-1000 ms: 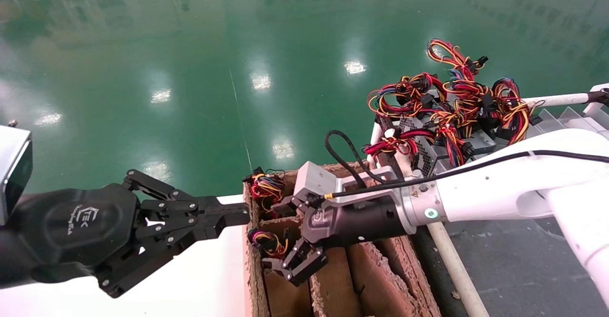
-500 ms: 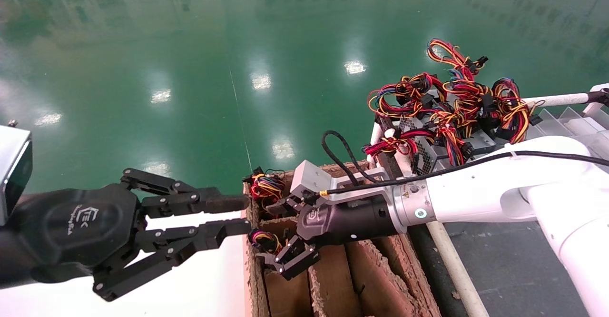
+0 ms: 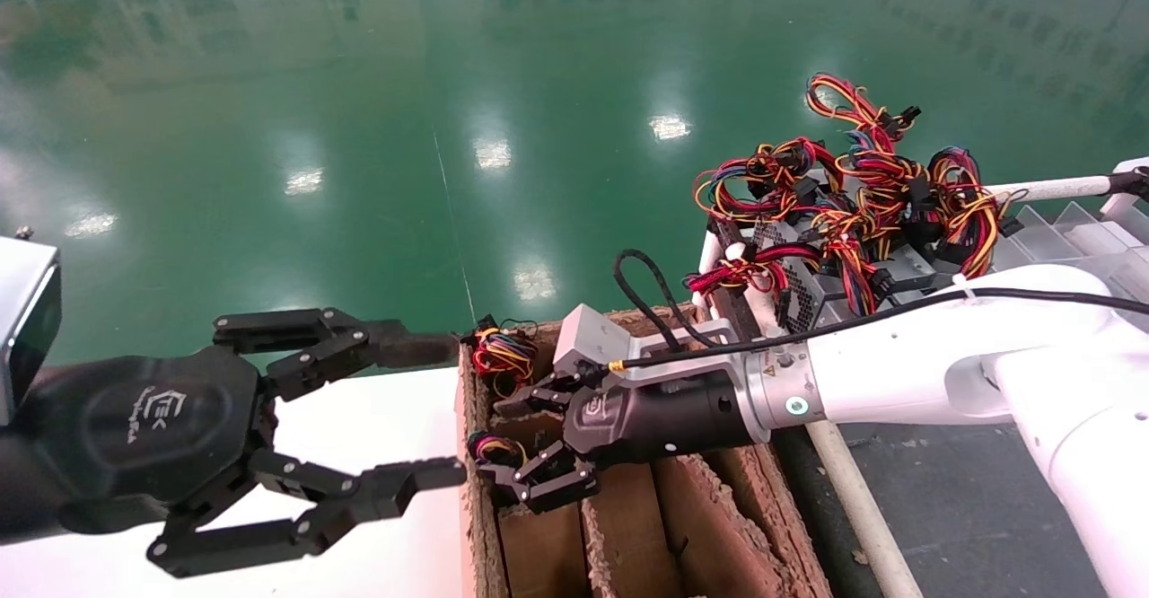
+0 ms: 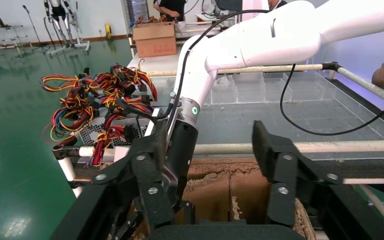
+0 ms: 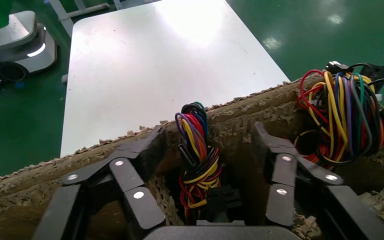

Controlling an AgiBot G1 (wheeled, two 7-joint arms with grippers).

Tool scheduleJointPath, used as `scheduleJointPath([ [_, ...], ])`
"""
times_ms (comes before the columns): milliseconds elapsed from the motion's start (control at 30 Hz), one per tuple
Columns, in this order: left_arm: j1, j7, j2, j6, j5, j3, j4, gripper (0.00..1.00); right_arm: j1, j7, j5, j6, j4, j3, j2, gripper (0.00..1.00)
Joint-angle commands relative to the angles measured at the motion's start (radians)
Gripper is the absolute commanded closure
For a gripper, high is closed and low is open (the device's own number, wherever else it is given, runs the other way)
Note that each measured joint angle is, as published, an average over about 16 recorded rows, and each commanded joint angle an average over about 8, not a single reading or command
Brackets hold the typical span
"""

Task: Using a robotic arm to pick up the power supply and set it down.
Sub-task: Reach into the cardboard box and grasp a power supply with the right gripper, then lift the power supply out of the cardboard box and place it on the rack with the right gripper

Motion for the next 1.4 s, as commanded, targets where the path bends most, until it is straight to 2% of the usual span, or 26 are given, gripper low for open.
scheduleJointPath([
  [33, 0.0, 0.0, 0.0, 0.0, 0.0, 0.0, 0.0, 0.0, 0.001, -0.009, 0.002, 0.0, -0.008, -0.001, -0.001, 1.0],
  [1067, 0.0, 0.0, 0.0, 0.0, 0.0, 0.0, 0.0, 0.0, -0.015, -0.052, 0.072, -0.035, -0.09, 0.014, 0.003, 1.0],
  [1400, 0.0, 0.0, 0.0, 0.0, 0.0, 0.0, 0.0, 0.0, -0.02, -0.037, 0.146, -0.096, -0.121, 0.057, 0.027, 1.0],
])
